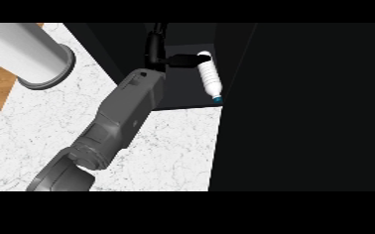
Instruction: Pick up the bottled water, place it into the cabinet and close the cabinet
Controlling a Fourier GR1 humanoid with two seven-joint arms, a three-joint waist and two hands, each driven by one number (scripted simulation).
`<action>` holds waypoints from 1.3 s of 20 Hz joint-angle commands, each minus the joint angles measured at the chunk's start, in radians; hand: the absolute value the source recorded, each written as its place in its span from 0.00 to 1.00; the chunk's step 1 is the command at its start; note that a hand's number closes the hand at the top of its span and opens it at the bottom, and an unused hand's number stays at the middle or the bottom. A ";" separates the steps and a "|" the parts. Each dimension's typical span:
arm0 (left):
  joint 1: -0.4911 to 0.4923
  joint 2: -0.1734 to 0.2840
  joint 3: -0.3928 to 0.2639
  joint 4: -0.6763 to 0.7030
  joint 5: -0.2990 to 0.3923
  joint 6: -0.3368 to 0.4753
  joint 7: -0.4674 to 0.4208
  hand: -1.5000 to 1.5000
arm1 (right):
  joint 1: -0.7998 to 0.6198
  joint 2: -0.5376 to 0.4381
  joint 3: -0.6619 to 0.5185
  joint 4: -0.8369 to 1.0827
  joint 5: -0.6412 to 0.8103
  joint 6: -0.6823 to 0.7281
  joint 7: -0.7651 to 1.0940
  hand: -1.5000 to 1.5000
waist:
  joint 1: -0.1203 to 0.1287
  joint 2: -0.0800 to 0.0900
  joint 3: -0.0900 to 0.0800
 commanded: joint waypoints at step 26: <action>0.666 0.101 -0.280 -0.970 0.064 -0.121 0.232 1.00 | -0.060 -0.098 0.058 -0.072 0.111 0.063 0.135 1.00 | 0.102 -0.033 0.000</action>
